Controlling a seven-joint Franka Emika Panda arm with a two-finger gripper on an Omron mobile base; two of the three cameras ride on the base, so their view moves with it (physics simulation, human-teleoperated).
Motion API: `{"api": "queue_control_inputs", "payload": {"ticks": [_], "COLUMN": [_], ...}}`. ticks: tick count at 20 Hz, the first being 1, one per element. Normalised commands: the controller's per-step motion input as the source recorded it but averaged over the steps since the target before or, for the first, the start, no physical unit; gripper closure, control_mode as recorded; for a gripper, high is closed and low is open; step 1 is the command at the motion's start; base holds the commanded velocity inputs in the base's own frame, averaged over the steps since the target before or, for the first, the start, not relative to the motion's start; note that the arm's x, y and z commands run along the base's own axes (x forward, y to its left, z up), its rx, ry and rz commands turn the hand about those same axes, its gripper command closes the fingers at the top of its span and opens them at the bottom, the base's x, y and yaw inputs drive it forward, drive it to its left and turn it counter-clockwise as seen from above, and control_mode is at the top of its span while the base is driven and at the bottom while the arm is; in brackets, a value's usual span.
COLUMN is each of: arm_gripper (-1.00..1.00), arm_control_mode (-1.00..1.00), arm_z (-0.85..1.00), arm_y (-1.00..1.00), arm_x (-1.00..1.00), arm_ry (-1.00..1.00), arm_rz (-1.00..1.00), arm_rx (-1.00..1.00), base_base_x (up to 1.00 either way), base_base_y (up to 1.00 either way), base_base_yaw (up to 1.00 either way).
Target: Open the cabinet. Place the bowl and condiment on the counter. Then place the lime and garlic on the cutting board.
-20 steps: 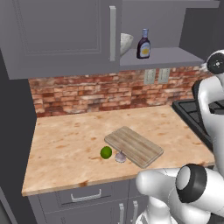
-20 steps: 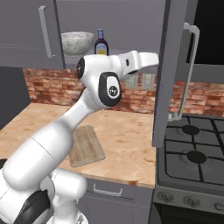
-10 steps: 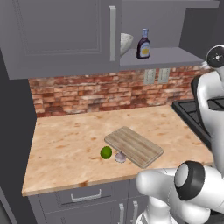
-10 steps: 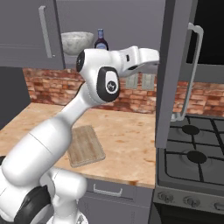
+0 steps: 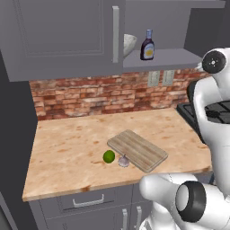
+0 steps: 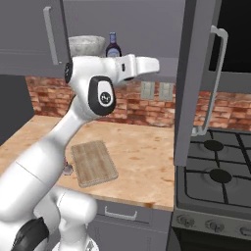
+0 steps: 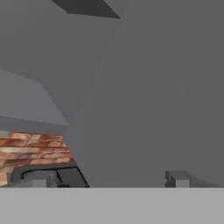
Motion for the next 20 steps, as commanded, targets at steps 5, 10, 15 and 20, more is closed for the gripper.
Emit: {"api": "queue_control_inputs", "payload": {"ticks": [5,10,15,20], "arm_gripper": [-1.0,-1.0,-1.0,-1.0], "arm_control_mode": [-1.0,-1.0,-1.0,-1.0], "arm_z": [0.03,0.0,0.01,0.01], "arm_y": [0.68,0.6,0.63,0.71], "arm_x": [-0.09,-0.09,-0.01,0.0], "arm_ry": [-0.18,-0.11,-0.02,0.0], "arm_rz": [0.0,0.0,0.02,0.06], "arm_rx": [0.05,0.07,0.07,0.06], "base_base_x": [0.0,0.0,0.0,0.0], "base_base_y": [0.0,0.0,0.0,0.0], "base_base_yaw": [0.0,0.0,0.0,0.0]}}
